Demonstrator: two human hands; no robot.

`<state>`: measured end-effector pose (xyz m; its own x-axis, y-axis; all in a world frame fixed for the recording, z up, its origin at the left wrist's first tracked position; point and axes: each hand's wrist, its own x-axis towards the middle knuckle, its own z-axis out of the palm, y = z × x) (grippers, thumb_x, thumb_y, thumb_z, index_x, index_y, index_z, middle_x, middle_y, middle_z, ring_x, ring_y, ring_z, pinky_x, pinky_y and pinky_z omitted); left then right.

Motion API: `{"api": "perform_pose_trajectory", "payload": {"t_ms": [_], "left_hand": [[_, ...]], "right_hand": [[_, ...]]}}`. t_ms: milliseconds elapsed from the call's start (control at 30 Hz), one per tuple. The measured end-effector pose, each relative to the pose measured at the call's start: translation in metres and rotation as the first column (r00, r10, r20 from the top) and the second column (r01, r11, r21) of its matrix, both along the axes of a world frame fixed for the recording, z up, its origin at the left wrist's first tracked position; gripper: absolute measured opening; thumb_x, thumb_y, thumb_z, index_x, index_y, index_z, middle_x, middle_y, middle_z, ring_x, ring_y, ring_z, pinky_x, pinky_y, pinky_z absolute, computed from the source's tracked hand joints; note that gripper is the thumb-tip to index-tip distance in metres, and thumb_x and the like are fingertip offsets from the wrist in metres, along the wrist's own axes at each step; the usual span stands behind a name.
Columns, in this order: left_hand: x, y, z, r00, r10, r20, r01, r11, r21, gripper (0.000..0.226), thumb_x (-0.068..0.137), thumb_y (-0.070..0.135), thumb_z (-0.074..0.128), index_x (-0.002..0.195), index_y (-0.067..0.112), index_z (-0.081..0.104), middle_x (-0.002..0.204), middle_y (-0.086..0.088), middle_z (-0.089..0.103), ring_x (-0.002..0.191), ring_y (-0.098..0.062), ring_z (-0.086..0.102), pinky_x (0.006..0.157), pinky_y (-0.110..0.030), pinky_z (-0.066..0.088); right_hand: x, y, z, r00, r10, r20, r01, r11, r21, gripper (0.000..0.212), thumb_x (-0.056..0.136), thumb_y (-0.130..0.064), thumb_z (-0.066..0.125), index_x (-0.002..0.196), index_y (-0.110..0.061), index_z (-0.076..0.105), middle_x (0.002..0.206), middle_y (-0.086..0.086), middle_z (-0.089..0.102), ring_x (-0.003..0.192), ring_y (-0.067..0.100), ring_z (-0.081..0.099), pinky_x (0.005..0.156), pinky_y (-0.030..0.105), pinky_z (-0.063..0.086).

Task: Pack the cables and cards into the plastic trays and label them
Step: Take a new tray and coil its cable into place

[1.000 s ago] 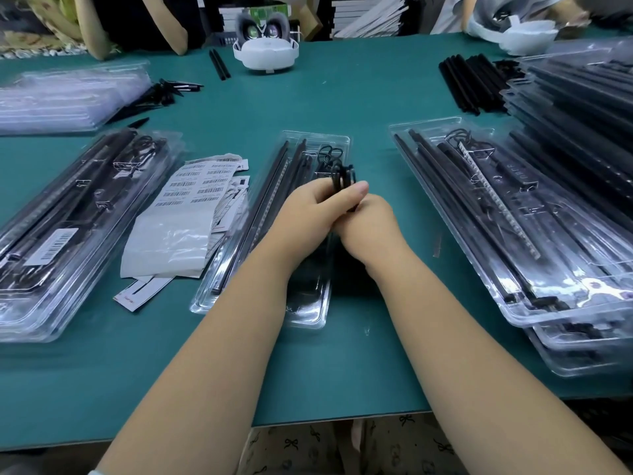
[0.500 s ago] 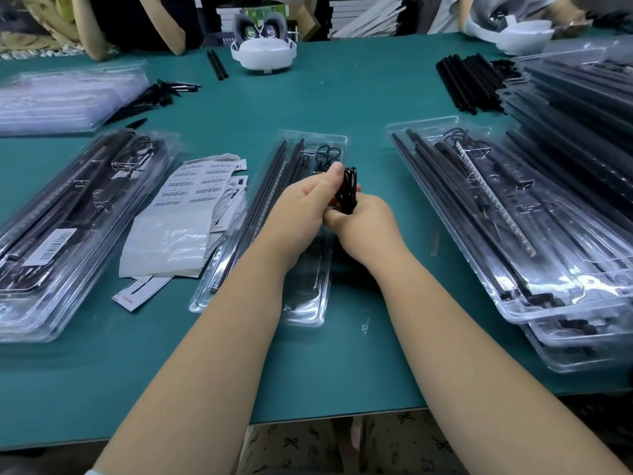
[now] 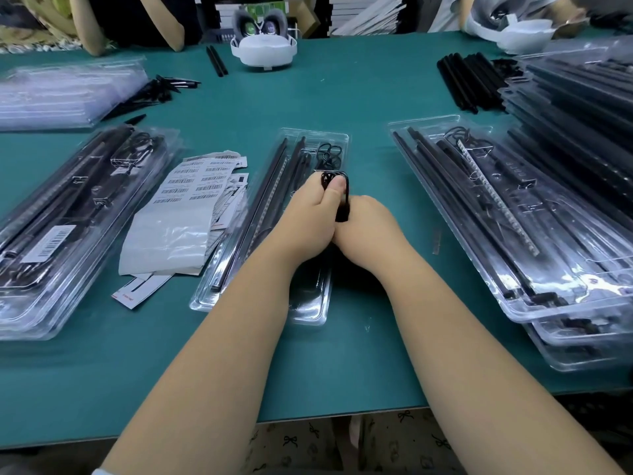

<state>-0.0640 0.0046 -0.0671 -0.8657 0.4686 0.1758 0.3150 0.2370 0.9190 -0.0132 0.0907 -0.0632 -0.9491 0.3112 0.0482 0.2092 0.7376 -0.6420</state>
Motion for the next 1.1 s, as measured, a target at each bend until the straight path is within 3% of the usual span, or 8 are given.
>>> {"api": "perform_pose_trajectory", "payload": {"t_ms": [167,267,433,600,733,833,967,1100], "left_hand": [[0.0,0.0,0.001,0.999,0.027,-0.024,-0.028,1.0,-0.015,0.023,0.103,0.026,0.036,0.096,0.012,0.053,0.085,0.007,0.054,0.078,-0.008,0.049,0.071,-0.012,0.038],[0.001,0.0,0.003,1.0,0.005,0.024,-0.006,1.0,0.01,0.03,0.103,0.026,0.036,0.101,0.003,0.055,0.091,-0.002,0.054,0.081,-0.014,0.048,0.081,-0.028,0.041],[0.002,-0.002,0.009,0.988,-0.107,0.115,0.104,0.994,0.032,0.045,0.093,0.045,0.048,0.087,0.001,0.055,0.077,0.003,0.052,0.069,-0.011,0.047,0.068,-0.032,0.04],[0.002,0.001,0.007,0.996,-0.026,0.091,0.023,0.999,0.027,0.033,0.097,0.033,0.05,0.07,0.016,0.042,0.062,0.008,0.043,0.059,-0.01,0.04,0.061,-0.029,0.034],[0.002,0.001,0.009,0.995,-0.011,0.095,0.017,0.998,-0.056,0.048,0.099,0.046,0.04,0.083,0.004,0.059,0.078,0.002,0.059,0.073,-0.012,0.053,0.073,-0.031,0.043],[0.002,-0.003,0.011,0.993,-0.082,0.087,0.088,0.994,-0.067,0.061,0.098,0.052,0.037,0.086,-0.007,0.05,0.075,-0.005,0.053,0.069,-0.015,0.048,0.07,-0.036,0.041],[0.002,-0.001,0.009,0.993,-0.004,0.121,0.008,0.999,-0.035,0.043,0.1,0.042,0.038,0.08,0.008,0.056,0.076,0.002,0.058,0.071,-0.013,0.052,0.072,-0.03,0.041],[-0.002,-0.001,0.008,0.986,0.087,0.144,-0.093,0.995,0.035,0.041,0.101,0.038,0.036,0.069,0.024,0.058,0.077,0.007,0.062,0.071,-0.012,0.053,0.073,-0.027,0.041]], "right_hand": [[0.012,0.001,0.009,0.993,-0.07,-0.092,0.085,0.98,0.179,0.016,0.085,-0.034,0.054,0.089,-0.018,0.054,0.088,0.002,0.057,0.076,0.024,0.052,0.051,0.03,0.031],[0.014,-0.009,0.004,1.0,-0.011,0.006,0.009,0.954,0.301,0.028,0.094,-0.031,0.044,0.113,-0.011,0.046,0.108,0.008,0.048,0.097,0.031,0.052,0.065,0.033,0.031],[0.014,-0.012,0.002,1.0,0.008,0.01,-0.01,0.972,0.233,0.051,0.09,-0.035,0.048,0.132,-0.009,0.034,0.119,0.01,0.038,0.111,0.03,0.039,0.089,0.039,0.036],[0.011,-0.012,0.001,0.999,0.003,-0.036,0.004,0.982,0.19,0.06,0.086,-0.029,0.055,0.138,-0.008,0.031,0.122,0.008,0.035,0.112,0.027,0.036,0.094,0.034,0.033],[0.009,-0.013,-0.003,0.996,-0.004,-0.089,0.024,0.974,0.225,0.087,0.087,-0.029,0.056,0.15,-0.006,0.0,0.15,0.009,0.014,0.133,0.026,0.02,0.11,0.036,0.02],[0.008,-0.012,-0.005,0.997,0.066,-0.039,-0.054,0.967,0.248,0.094,0.088,-0.035,0.054,0.15,-0.011,-0.012,0.158,0.004,-0.004,0.141,0.023,0.005,0.114,0.039,0.011],[0.006,-0.006,-0.002,0.991,0.128,-0.023,-0.125,0.985,0.122,0.098,0.083,-0.032,0.06,0.151,-0.014,-0.008,0.158,-0.002,0.004,0.141,0.022,0.009,0.114,0.039,0.013],[0.005,0.012,0.009,0.991,0.13,-0.004,-0.129,0.979,-0.155,0.09,0.075,-0.031,0.066,0.151,-0.018,0.019,0.152,-0.006,0.026,0.14,0.018,0.021,0.109,0.033,0.024]]}}
